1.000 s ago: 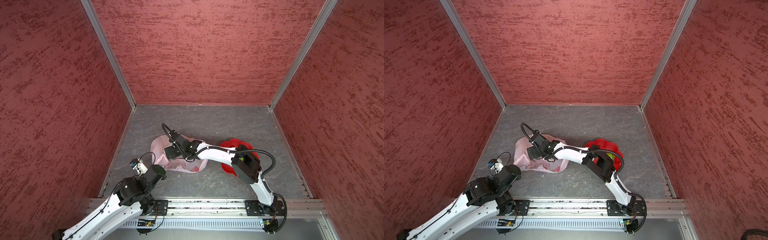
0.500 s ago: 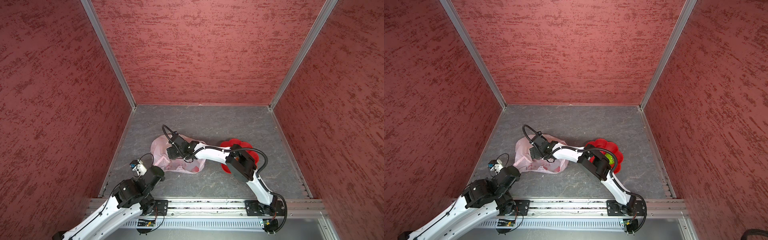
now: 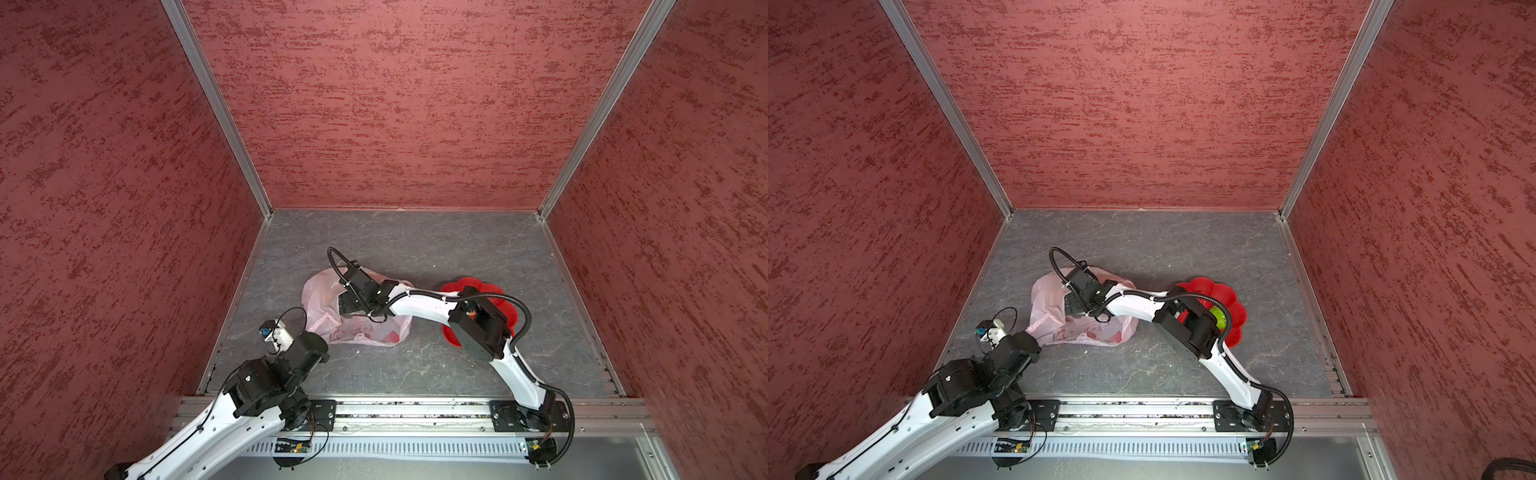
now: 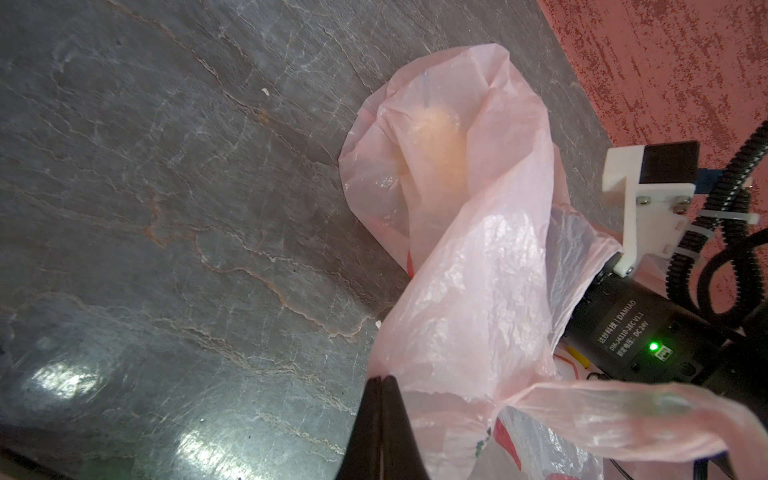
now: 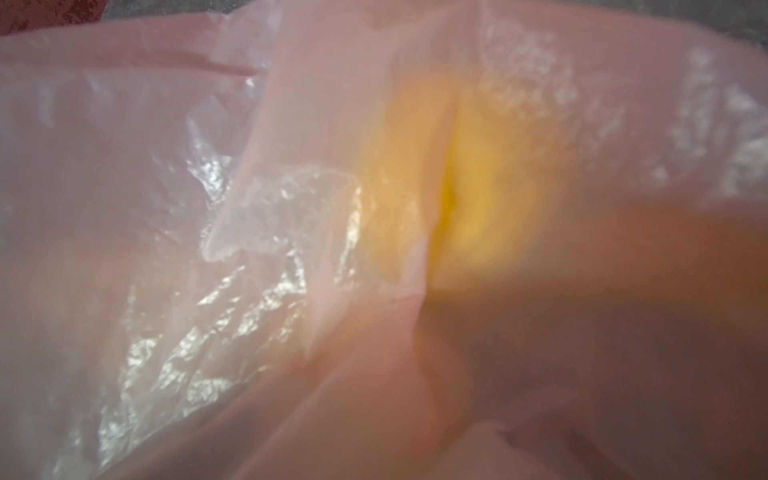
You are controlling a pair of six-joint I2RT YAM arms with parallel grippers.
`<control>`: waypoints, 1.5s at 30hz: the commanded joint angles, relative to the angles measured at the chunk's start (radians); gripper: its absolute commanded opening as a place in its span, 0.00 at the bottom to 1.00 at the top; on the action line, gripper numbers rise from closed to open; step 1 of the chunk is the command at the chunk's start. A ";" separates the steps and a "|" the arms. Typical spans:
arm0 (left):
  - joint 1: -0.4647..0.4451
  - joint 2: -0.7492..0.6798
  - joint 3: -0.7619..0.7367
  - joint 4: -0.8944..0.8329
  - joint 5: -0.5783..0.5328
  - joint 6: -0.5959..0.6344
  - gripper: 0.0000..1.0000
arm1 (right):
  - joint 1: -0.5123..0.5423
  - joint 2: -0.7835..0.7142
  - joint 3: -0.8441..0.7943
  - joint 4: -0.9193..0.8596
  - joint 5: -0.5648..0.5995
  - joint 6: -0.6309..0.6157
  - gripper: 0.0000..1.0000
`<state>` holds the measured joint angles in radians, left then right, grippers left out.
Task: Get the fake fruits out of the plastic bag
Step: 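Grasp the pale bun-shaped fruit inside the bag with the right gripper, then lift the pale fruit out of the bag with the right gripper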
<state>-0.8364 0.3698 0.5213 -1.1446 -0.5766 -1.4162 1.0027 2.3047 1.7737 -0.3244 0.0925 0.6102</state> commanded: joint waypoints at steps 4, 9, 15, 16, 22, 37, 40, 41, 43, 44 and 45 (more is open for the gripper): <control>-0.004 -0.012 -0.009 -0.018 0.003 0.014 0.00 | -0.010 0.000 0.002 0.028 0.026 0.007 0.76; -0.004 -0.009 -0.017 -0.005 0.000 0.016 0.00 | -0.011 -0.024 -0.007 0.015 0.015 -0.008 0.64; -0.003 0.002 -0.028 0.011 -0.005 0.014 0.00 | -0.010 -0.091 -0.046 -0.011 -0.023 -0.027 0.57; -0.004 0.003 -0.031 0.015 -0.008 0.014 0.00 | -0.010 -0.107 -0.056 -0.020 -0.034 -0.032 0.56; -0.002 0.005 -0.035 0.010 -0.030 0.010 0.00 | -0.009 -0.197 -0.130 -0.069 -0.088 -0.058 0.55; 0.001 0.038 -0.029 0.072 -0.064 0.032 0.00 | 0.010 -0.417 -0.271 -0.210 -0.178 -0.115 0.54; 0.002 0.058 -0.024 0.091 -0.061 0.039 0.00 | 0.011 -0.469 -0.284 -0.235 -0.183 -0.127 0.54; 0.002 0.062 -0.024 0.097 -0.060 0.040 0.00 | 0.013 -0.485 -0.287 -0.244 -0.184 -0.130 0.53; 0.001 0.073 -0.027 0.110 -0.058 0.045 0.00 | 0.013 -0.523 -0.283 -0.265 -0.182 -0.141 0.53; 0.002 0.078 -0.026 0.117 -0.056 0.046 0.00 | 0.014 -0.539 -0.281 -0.276 -0.181 -0.145 0.53; 0.003 0.084 -0.026 0.124 -0.054 0.047 0.00 | 0.013 -0.555 -0.275 -0.286 -0.184 -0.148 0.53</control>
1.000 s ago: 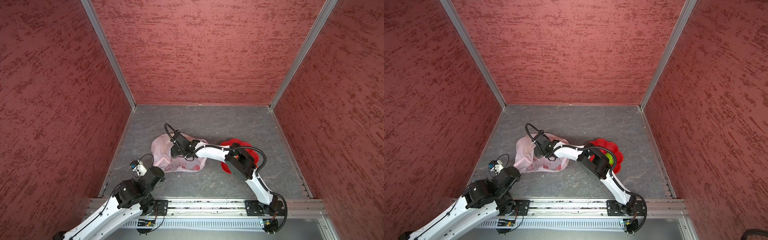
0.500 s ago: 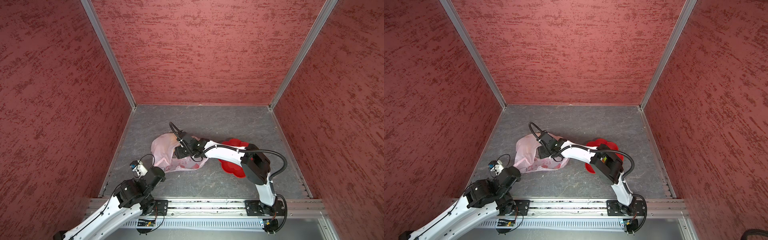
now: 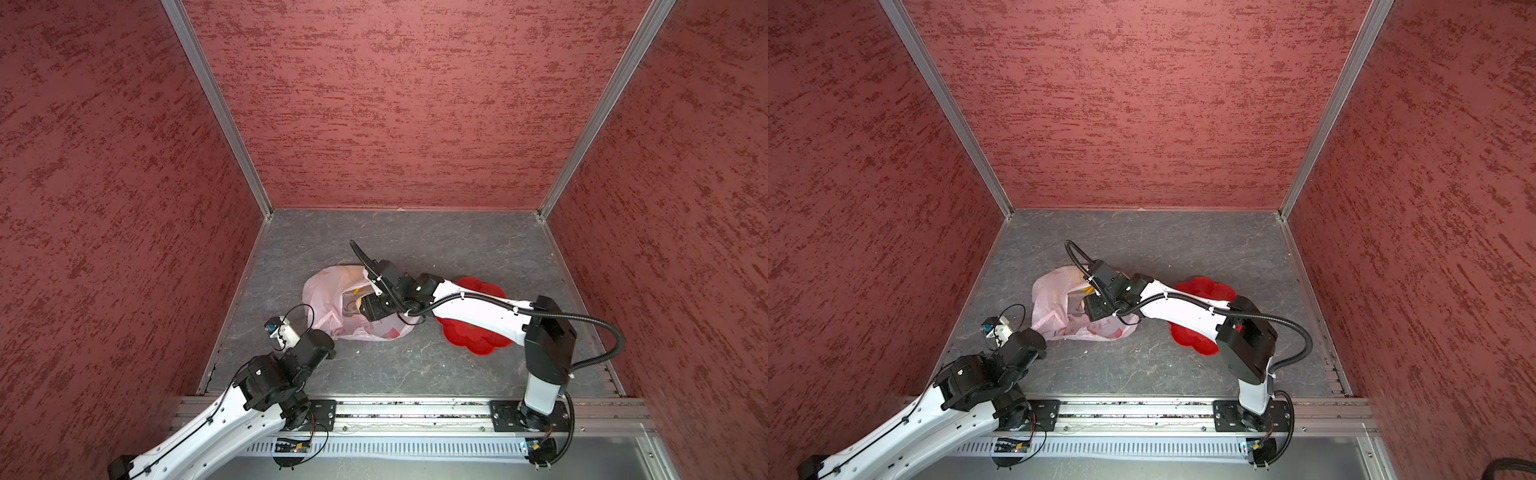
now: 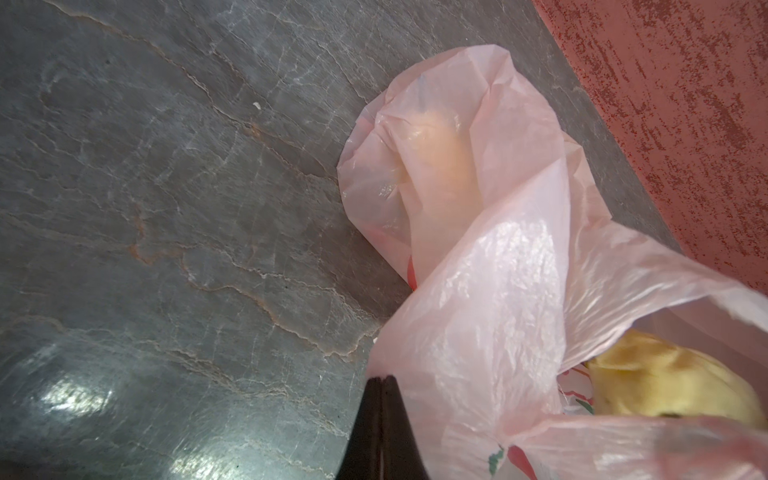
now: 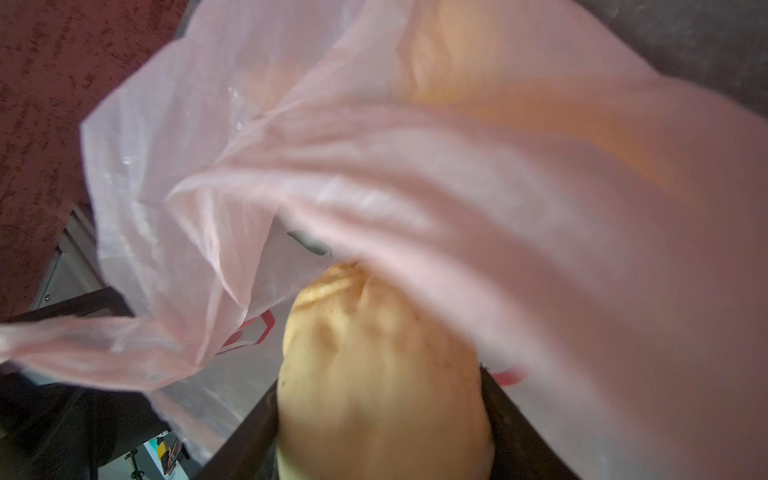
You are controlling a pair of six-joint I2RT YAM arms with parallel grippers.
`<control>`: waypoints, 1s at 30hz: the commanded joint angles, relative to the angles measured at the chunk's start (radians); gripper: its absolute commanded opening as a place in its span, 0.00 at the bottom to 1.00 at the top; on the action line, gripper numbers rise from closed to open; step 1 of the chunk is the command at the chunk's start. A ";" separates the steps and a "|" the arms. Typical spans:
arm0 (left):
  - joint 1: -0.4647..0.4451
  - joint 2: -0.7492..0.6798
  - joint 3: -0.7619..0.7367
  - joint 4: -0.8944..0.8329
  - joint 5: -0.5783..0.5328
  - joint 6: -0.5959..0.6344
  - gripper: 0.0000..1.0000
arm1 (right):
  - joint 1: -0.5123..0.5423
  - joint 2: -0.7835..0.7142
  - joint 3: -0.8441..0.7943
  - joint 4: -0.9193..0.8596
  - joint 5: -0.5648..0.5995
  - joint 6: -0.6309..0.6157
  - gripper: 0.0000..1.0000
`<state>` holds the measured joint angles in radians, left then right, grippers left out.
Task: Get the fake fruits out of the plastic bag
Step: 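Lift the pale fruit out of the bag with the right gripper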
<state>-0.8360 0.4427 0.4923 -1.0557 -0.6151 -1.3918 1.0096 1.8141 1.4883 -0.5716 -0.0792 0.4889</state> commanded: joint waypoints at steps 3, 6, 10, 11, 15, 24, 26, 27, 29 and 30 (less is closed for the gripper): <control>0.002 0.027 0.004 0.056 -0.011 0.031 0.00 | 0.006 -0.112 0.030 -0.055 -0.021 -0.034 0.53; 0.003 0.046 0.005 0.078 -0.004 0.039 0.00 | 0.006 -0.154 0.048 -0.069 -0.025 -0.043 0.53; 0.002 0.069 0.010 0.099 0.001 0.049 0.00 | 0.002 -0.196 0.075 -0.099 -0.016 -0.063 0.53; 0.002 0.074 0.011 0.101 0.002 0.048 0.00 | 0.001 -0.203 0.081 -0.106 -0.015 -0.068 0.53; 0.001 0.080 0.017 0.105 0.000 0.051 0.00 | -0.013 -0.229 0.102 -0.134 -0.002 -0.085 0.53; 0.002 0.082 0.015 0.100 0.000 0.049 0.00 | -0.096 -0.345 0.110 -0.167 0.078 -0.098 0.53; 0.002 0.082 0.015 0.100 0.000 0.049 0.00 | -0.131 -0.384 0.096 -0.172 0.109 -0.098 0.53; 0.003 0.083 0.015 0.102 0.000 0.051 0.00 | -0.153 -0.403 0.083 -0.173 0.118 -0.096 0.53; 0.004 0.085 0.015 0.103 0.000 0.054 0.00 | -0.198 -0.435 0.048 -0.172 0.137 -0.087 0.52; 0.005 0.085 0.013 0.104 0.000 0.053 0.00 | -0.224 -0.450 0.024 -0.171 0.144 -0.083 0.52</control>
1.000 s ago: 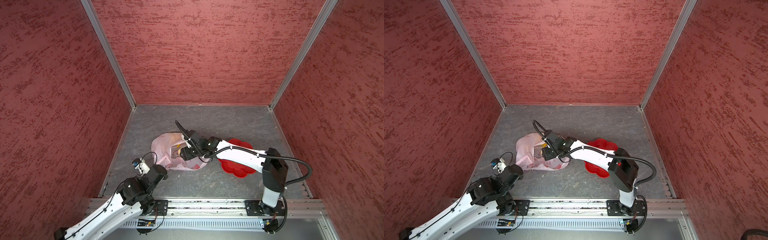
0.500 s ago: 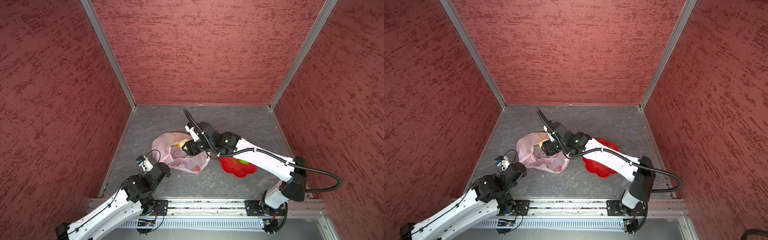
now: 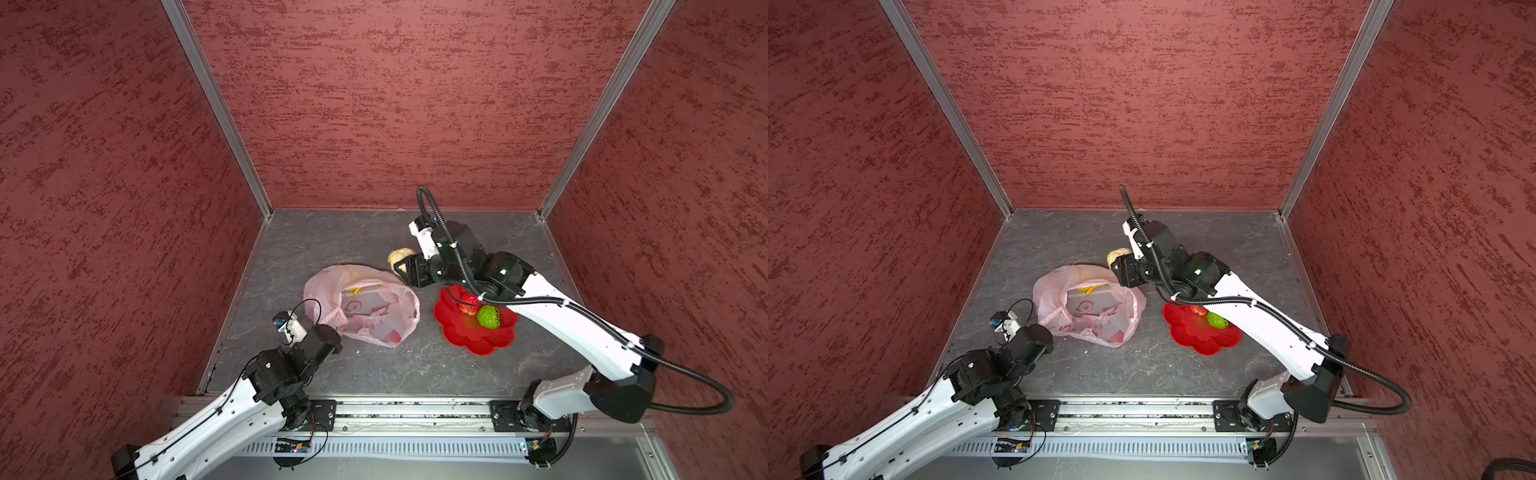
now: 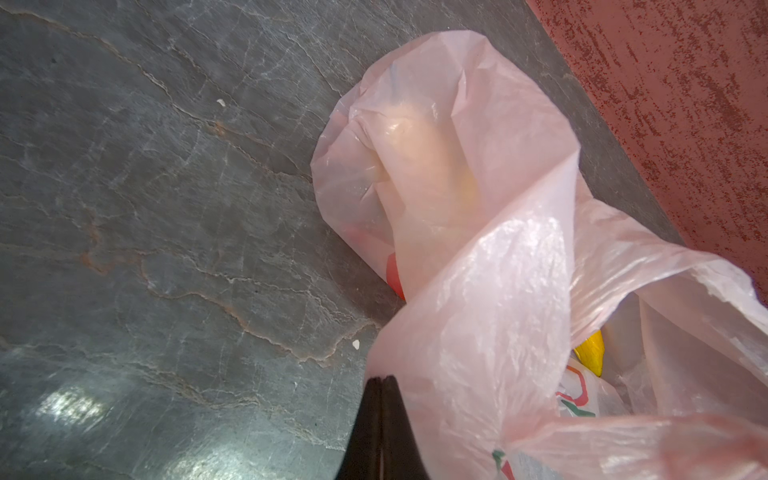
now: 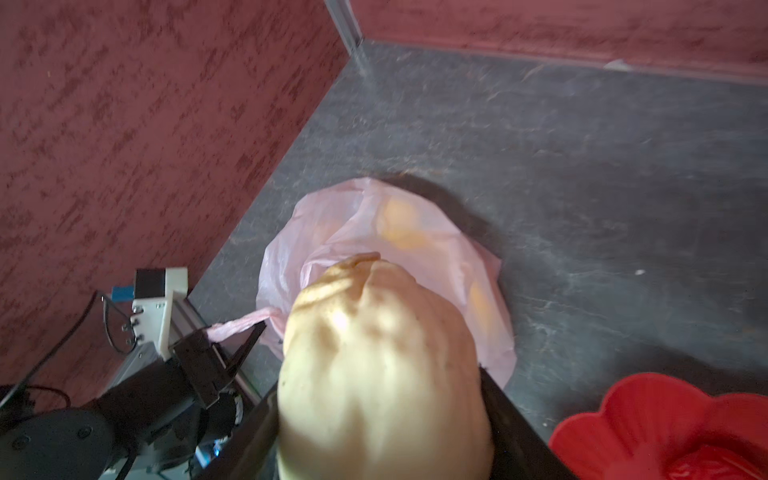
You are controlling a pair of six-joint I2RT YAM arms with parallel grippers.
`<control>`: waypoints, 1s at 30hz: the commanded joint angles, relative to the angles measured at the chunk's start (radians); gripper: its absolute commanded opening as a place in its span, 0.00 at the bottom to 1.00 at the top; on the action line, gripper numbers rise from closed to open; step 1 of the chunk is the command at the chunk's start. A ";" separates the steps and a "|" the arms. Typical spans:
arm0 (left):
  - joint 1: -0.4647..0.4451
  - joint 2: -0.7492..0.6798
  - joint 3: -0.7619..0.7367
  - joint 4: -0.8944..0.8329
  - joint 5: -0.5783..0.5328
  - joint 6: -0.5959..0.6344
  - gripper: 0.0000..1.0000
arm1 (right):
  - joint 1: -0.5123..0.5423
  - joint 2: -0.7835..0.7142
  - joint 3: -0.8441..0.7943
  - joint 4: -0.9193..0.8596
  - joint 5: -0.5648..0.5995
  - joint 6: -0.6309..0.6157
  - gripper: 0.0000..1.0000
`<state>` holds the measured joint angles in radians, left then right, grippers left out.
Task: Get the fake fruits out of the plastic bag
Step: 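Lift the pale fruit out of the bag with the right gripper, then carry the pale fruit over the red plate and lower it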
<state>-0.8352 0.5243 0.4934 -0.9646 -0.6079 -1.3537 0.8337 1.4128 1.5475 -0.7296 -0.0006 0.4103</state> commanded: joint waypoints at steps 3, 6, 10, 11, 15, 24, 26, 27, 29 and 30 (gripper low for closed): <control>0.005 0.005 0.009 0.015 -0.004 0.016 0.00 | -0.135 -0.098 -0.112 -0.005 0.086 0.007 0.51; 0.010 0.006 0.005 0.019 0.001 0.020 0.00 | -0.226 -0.134 -0.201 0.003 0.103 0.011 0.51; 0.023 0.006 0.005 0.027 0.013 0.036 0.00 | -0.334 -0.167 -0.320 0.037 0.103 0.018 0.51; 0.027 0.005 0.004 0.026 0.014 0.038 0.00 | -0.360 -0.171 -0.352 0.050 0.100 0.017 0.51; 0.038 0.003 0.004 0.027 0.022 0.046 0.00 | -0.440 -0.172 -0.473 0.107 0.133 0.010 0.51; 0.048 0.008 0.003 0.031 0.033 0.051 0.00 | -0.542 -0.093 -0.605 0.197 0.202 -0.046 0.51; 0.052 0.011 0.002 0.030 0.034 0.051 0.00 | -0.551 -0.068 -0.615 0.208 0.222 -0.057 0.51; 0.054 0.012 0.003 0.032 0.035 0.052 0.00 | -0.556 -0.059 -0.617 0.213 0.227 -0.060 0.51; 0.057 0.013 0.004 0.033 0.039 0.055 0.00 | -0.561 -0.037 -0.621 0.222 0.236 -0.068 0.51; 0.059 0.013 0.002 0.033 0.040 0.057 0.00 | -0.561 -0.029 -0.621 0.223 0.236 -0.070 0.51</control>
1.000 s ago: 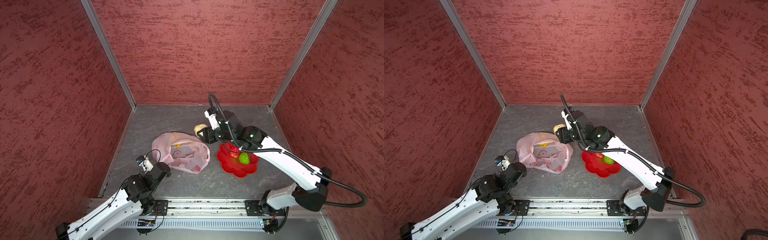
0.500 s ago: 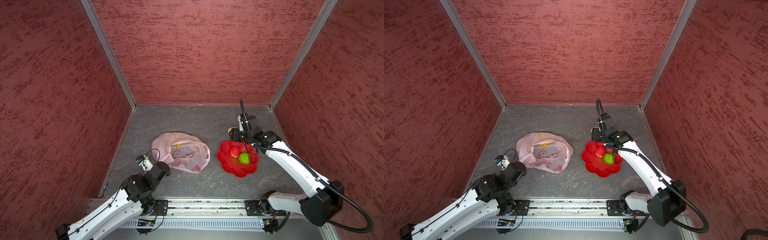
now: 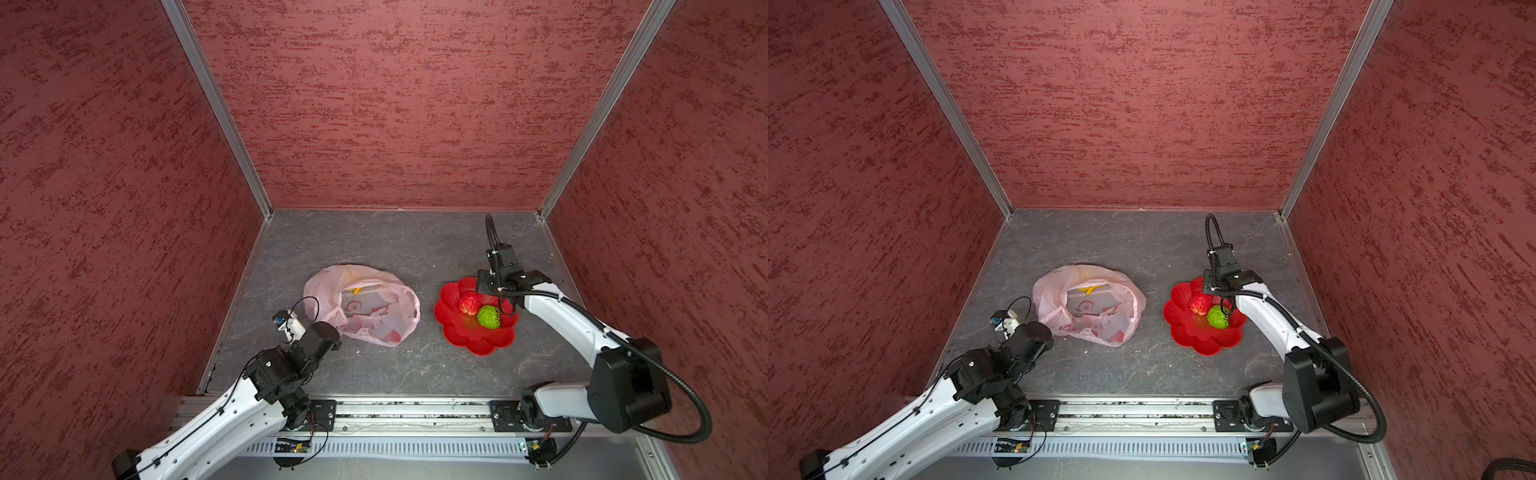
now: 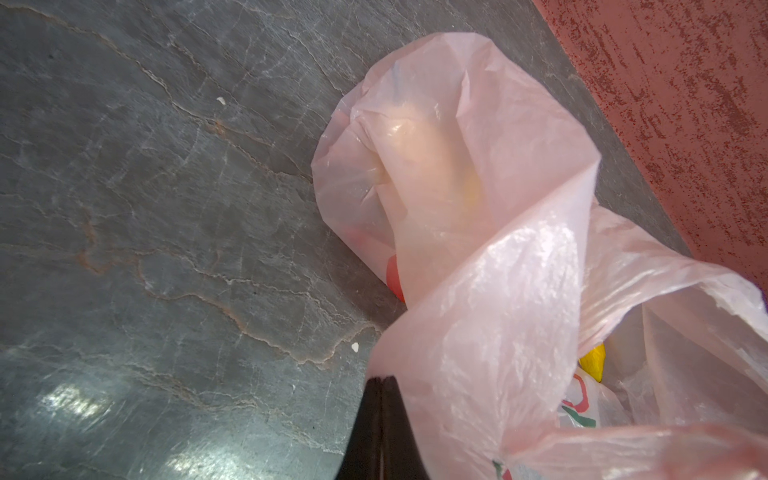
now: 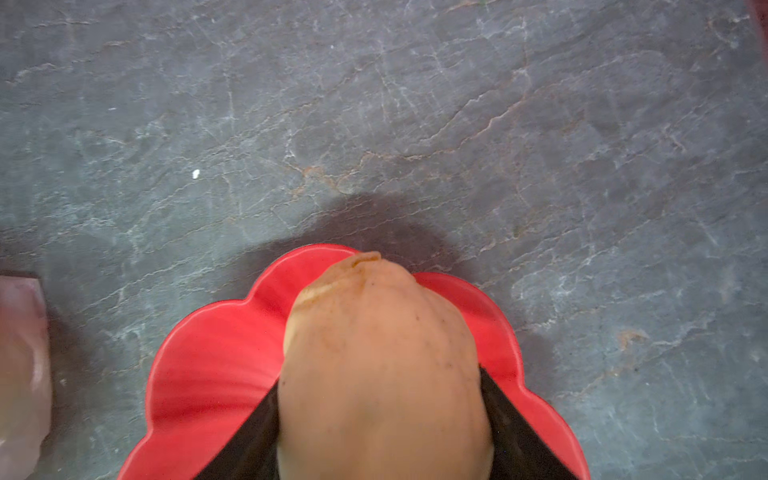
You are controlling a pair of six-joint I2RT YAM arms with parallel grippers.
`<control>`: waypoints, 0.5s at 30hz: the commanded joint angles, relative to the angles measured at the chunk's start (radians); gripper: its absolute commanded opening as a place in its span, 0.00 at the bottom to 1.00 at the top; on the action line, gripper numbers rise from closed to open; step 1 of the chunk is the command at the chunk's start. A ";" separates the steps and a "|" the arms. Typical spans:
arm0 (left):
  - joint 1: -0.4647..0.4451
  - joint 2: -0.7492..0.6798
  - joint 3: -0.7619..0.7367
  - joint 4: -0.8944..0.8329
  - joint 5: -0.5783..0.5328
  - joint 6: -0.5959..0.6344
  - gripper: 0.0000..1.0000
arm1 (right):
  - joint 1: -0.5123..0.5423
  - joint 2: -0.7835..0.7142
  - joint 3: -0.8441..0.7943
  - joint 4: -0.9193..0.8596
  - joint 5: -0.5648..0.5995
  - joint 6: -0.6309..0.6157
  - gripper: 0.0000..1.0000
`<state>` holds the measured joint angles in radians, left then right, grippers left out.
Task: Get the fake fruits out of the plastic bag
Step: 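Carry the pale fruit over the red plate and lower it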
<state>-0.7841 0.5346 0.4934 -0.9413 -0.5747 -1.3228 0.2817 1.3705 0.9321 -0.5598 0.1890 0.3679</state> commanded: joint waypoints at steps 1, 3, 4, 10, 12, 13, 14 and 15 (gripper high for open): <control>0.009 0.002 0.003 0.010 0.007 0.028 0.00 | -0.011 0.023 -0.007 0.055 0.046 -0.029 0.51; 0.012 0.001 0.003 0.009 0.009 0.027 0.00 | -0.011 0.035 -0.008 0.057 0.052 -0.032 0.51; 0.014 0.000 0.002 0.008 0.010 0.028 0.00 | -0.013 0.039 -0.009 0.057 0.056 -0.032 0.51; 0.020 -0.004 -0.004 0.013 0.016 0.030 0.00 | -0.013 0.050 -0.029 0.063 0.052 -0.027 0.52; 0.021 -0.005 -0.006 0.015 0.018 0.032 0.00 | -0.012 0.053 -0.039 0.066 0.052 -0.023 0.52; 0.020 -0.005 -0.007 0.016 0.019 0.032 0.00 | -0.013 0.053 -0.043 0.069 0.048 -0.020 0.52; 0.020 -0.005 -0.008 0.015 0.021 0.033 0.00 | -0.012 0.053 -0.049 0.070 0.046 -0.017 0.52; 0.021 -0.005 -0.008 0.016 0.023 0.034 0.00 | -0.013 0.052 -0.052 0.073 0.044 -0.014 0.52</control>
<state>-0.7685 0.5358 0.4934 -0.9409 -0.5568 -1.3067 0.2756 1.4158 0.8955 -0.5186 0.2146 0.3511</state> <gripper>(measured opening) 0.046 0.618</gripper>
